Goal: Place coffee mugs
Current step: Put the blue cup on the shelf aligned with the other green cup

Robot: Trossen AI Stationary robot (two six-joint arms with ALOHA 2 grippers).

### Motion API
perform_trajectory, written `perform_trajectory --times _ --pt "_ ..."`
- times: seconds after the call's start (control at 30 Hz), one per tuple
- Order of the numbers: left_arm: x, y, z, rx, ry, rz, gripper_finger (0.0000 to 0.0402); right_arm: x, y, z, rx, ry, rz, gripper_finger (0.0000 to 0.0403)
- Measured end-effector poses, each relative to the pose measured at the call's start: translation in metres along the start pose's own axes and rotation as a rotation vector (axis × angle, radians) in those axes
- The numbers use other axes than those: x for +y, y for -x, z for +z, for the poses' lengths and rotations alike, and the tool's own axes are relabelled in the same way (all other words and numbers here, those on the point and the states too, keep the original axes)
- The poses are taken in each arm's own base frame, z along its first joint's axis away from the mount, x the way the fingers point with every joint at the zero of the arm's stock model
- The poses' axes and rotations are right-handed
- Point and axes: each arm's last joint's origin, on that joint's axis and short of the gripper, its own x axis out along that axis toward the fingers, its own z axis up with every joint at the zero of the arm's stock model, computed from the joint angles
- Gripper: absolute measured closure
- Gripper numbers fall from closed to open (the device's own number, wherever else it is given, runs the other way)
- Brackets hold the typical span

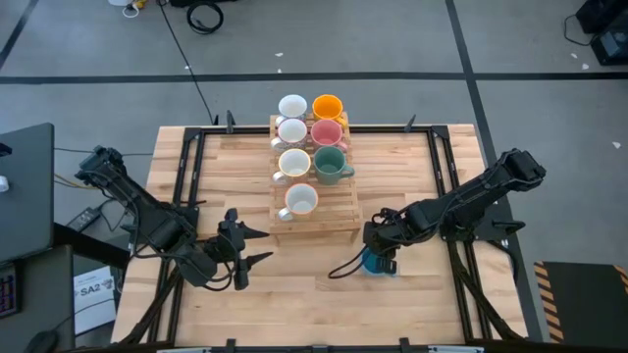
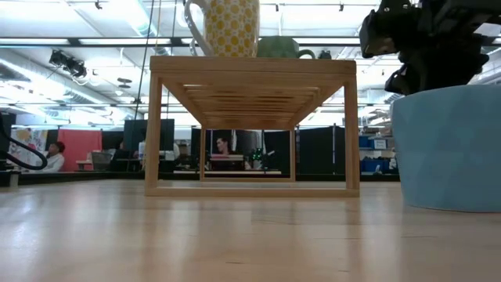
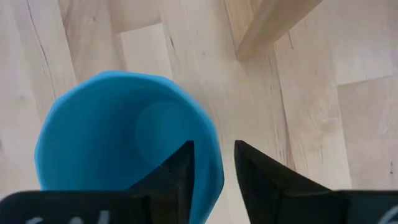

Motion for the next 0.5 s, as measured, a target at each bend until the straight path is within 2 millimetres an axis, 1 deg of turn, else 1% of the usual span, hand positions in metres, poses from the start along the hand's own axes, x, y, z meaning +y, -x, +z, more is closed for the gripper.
perform_trajectory --times 0.13,0.3,0.37,0.5 --pt "0.0 0.0 0.0 0.0 0.0 0.0 0.0178 0.0 0.0 0.0 0.0 0.001 0.0 0.0267" --pt "0.0 0.0 0.0 0.0 0.0 0.0 0.0178 0.0 0.003 0.0 0.016 0.0 -0.003 0.0266" --pt "0.0 0.0 0.0 0.0 0.0 0.0 0.0178 0.001 0.009 0.003 0.008 0.0 0.002 0.0266" --pt "0.0 0.0 0.0 0.0 0.0 0.0 0.0178 0.002 0.03 0.008 -0.012 -0.002 0.015 0.0265"
